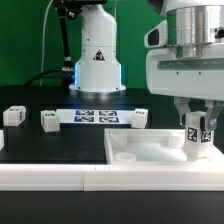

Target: Assemble one leg

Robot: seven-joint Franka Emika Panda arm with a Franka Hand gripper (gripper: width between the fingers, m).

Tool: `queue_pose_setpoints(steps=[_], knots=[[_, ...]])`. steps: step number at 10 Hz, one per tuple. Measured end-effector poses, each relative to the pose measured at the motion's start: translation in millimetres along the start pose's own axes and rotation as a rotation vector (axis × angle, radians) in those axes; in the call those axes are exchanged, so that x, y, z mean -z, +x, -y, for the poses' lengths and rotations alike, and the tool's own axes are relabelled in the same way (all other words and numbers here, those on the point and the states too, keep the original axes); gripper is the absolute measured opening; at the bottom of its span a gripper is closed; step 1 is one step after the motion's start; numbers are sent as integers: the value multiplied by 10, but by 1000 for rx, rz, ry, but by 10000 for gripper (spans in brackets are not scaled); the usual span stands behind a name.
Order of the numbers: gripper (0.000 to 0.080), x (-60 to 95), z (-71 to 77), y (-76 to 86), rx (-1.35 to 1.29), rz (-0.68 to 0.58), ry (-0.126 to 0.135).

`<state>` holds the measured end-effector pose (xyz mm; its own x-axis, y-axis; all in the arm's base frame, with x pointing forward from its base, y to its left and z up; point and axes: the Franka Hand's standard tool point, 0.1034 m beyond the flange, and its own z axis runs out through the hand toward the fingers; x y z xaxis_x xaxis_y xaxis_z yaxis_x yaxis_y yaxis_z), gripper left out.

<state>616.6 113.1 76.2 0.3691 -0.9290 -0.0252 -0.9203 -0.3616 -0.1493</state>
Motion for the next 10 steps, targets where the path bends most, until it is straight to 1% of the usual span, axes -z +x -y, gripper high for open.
queue_pose_setpoints(steps=[2,3,4,5,6,7,8,9,10], knots=[[291,-1,1,-4,-65,7,3],[383,-1,1,-6,-44,7,3],[523,-2,1,-8,0,7,3],[613,-5,-1,-14,39,7,3],[613,-9,-11,-16,196,6,-7],[642,-10,-22,-31,362,9,-24],[642,-14,-27,-39,442,16,-36],[648,-14,-32,-41,592,25,-55],[649,-23,-23,-37,689,38,-66]])
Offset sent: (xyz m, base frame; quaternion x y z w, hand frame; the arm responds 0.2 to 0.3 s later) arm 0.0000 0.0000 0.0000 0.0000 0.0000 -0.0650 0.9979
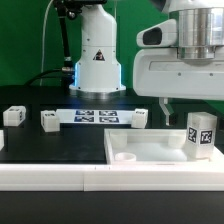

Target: Assemble one leg

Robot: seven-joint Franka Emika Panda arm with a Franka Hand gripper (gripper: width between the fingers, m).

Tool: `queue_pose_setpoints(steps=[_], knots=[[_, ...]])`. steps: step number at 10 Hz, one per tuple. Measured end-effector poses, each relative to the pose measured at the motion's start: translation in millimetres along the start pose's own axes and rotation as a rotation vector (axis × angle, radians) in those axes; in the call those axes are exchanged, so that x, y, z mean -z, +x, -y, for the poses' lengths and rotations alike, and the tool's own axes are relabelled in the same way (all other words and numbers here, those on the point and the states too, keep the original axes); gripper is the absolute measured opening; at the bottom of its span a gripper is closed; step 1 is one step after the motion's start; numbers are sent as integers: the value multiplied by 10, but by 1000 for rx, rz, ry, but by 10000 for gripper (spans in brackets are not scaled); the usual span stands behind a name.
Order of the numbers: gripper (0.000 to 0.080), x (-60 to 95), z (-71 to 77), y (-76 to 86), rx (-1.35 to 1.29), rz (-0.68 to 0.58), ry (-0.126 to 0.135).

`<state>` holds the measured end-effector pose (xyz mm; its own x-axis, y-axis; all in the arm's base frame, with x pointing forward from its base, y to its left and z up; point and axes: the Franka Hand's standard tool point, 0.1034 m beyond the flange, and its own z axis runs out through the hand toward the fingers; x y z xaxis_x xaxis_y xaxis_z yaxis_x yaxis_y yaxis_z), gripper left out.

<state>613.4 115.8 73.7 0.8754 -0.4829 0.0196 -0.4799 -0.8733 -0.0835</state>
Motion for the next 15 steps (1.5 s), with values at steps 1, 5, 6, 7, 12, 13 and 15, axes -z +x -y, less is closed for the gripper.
queue_pose_setpoints(steps=[1,5,6,7,12,13,15], knots=[[649,-15,7,7,75,6,-7],[649,19,65,23,365,5,-29],[649,24,62,33,448,3,-32],[649,28,26,66,508,3,-32],[439,24,37,88,583,-27,-31],[439,23,39,86,570,-26,-29],[290,20,34,88,558,-26,-30]])
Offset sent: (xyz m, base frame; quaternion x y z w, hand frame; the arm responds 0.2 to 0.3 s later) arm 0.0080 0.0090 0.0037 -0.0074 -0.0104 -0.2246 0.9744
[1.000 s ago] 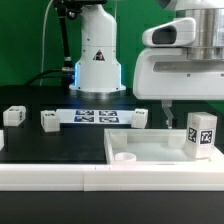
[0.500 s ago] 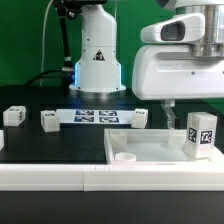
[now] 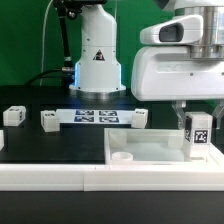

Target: Assemble one leg

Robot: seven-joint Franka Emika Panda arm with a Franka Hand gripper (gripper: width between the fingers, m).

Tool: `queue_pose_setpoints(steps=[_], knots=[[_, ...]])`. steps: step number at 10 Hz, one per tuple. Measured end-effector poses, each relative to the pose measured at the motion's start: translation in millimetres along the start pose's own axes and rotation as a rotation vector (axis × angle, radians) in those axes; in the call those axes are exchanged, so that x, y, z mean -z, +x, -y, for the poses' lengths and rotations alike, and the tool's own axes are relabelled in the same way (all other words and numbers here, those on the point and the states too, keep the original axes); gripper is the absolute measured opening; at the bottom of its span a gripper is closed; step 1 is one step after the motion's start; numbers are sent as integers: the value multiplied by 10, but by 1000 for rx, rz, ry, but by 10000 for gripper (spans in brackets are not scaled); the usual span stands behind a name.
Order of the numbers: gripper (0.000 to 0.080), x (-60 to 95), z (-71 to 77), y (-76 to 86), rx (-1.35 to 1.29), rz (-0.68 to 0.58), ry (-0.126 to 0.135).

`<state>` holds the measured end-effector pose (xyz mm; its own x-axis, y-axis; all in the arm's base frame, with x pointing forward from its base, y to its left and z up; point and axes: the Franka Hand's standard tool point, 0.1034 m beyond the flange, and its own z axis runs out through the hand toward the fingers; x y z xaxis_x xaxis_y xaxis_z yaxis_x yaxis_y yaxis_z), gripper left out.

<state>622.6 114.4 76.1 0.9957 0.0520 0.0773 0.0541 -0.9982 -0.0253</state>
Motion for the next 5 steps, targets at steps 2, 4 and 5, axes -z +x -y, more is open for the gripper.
queue_pose_setpoints(steps=[2,4,5], knots=[[290,-3,7,-2,-148,1,2],[290,-12,4,-3,-357,-8,4],[290,-13,25,-6,-475,-8,5]])
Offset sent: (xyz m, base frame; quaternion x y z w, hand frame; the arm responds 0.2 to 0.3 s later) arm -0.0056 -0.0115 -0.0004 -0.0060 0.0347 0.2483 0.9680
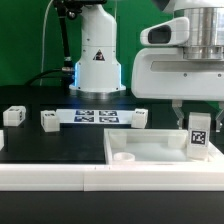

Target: Assemble one leg

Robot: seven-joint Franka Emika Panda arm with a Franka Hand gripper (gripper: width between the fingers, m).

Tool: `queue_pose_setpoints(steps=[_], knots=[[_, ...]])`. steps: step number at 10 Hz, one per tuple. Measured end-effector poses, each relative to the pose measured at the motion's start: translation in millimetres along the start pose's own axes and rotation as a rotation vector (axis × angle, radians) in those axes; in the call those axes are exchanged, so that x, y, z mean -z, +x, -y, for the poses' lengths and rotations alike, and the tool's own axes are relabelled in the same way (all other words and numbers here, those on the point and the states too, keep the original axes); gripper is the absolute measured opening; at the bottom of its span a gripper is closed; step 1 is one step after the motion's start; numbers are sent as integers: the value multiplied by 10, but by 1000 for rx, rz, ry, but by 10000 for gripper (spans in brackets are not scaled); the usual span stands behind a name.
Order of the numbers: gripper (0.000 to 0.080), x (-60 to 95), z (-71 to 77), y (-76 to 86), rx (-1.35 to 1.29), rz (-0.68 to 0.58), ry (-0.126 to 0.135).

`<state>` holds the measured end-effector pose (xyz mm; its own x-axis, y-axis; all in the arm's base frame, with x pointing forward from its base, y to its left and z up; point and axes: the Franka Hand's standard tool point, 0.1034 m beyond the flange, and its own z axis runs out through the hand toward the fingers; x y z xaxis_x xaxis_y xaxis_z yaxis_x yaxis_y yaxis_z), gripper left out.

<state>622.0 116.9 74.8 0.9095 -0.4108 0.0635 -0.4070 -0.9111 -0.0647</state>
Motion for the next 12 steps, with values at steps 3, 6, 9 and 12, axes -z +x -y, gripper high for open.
queue_pose_setpoints(steps=[3,6,9,12], knots=[[291,-11,-8,-6,-352,4,7],[291,-18,-15,-9,-716,5,6],[291,-22,-28,-8,-959,15,12],[291,-23,-20,-13,-1012,28,22]])
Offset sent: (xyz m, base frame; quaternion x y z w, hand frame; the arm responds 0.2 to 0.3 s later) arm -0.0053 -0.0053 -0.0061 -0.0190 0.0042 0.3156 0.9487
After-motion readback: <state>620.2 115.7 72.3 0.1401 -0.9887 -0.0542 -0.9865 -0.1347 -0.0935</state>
